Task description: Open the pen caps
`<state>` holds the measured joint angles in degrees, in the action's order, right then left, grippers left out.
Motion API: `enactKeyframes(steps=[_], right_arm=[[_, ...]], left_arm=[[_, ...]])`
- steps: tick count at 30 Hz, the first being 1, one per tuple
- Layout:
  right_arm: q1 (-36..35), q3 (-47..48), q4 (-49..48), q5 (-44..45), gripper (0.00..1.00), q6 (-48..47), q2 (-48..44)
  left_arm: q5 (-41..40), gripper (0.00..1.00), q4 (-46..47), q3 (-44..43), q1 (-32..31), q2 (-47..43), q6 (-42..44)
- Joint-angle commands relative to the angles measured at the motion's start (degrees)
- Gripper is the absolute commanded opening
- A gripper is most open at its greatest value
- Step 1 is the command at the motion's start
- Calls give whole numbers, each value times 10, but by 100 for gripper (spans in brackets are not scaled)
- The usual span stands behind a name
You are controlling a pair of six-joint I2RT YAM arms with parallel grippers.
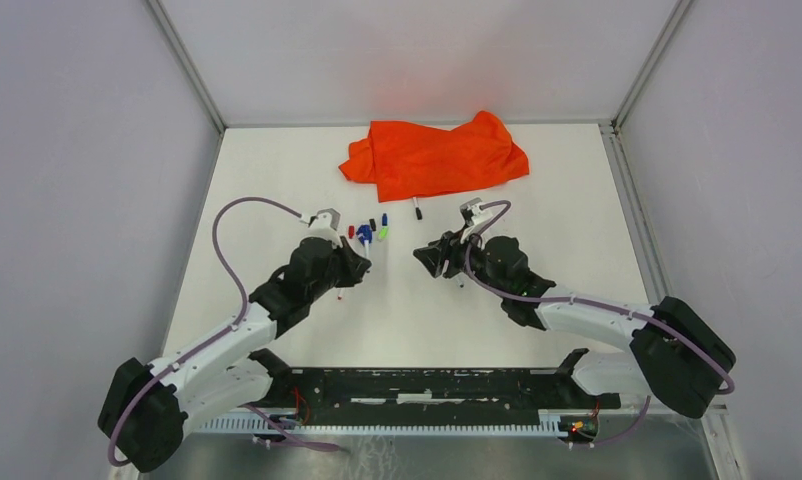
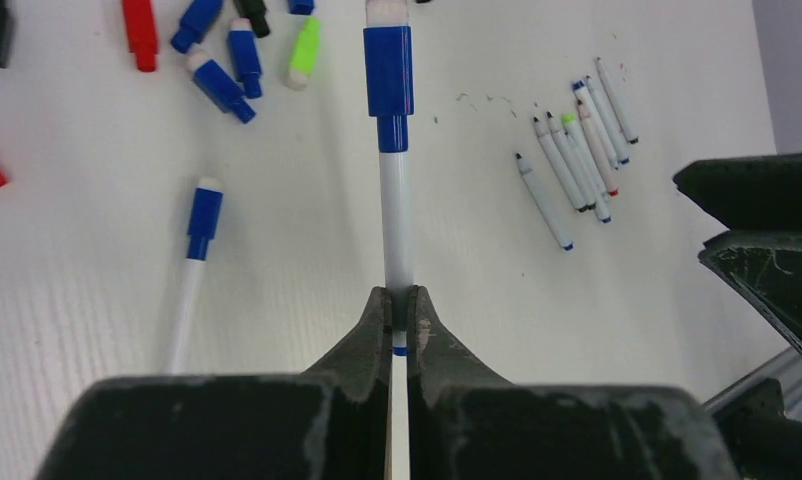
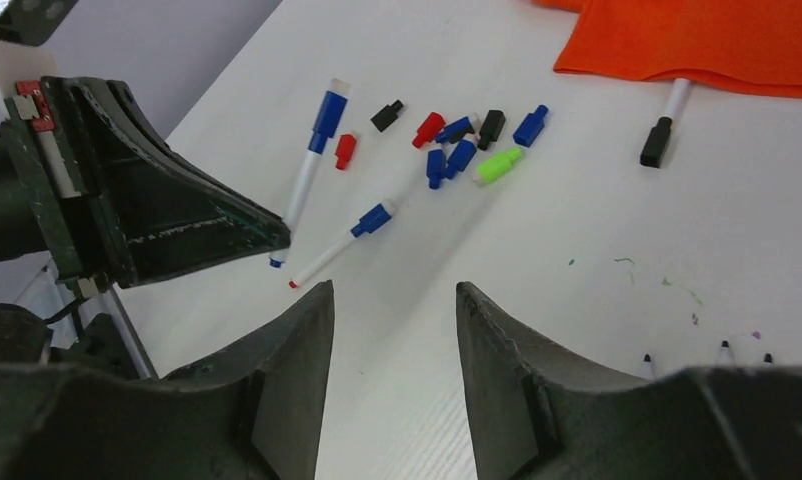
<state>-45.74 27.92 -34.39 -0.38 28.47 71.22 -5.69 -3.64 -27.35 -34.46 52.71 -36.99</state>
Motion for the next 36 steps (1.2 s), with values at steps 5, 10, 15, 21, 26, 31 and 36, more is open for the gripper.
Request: enactKeyframes(steps=[5,10,15,21,26,31,36], right_arm=[[37,23,-113,-131,54,91,57],[41,26,-131,-145,54,106,79],[43,30,-151,-156,55,118,101],[43,38,-161,-161,56,126,122],[44,50,-152,-157,56,124,134],[44,59,-152,-155,56,125,149],[46,60,-149,-149,56,125,160]], left_arm=[[12,2,77,-13,-57,40,65],[24,2,98,-7,-80,53,76],[27,2,103,-8,-97,55,84],[22,2,105,-9,-118,63,92],[8,2,103,-13,-136,73,95],[-11,2,101,-17,-153,77,95],[-21,2,100,-19,-161,79,95]])
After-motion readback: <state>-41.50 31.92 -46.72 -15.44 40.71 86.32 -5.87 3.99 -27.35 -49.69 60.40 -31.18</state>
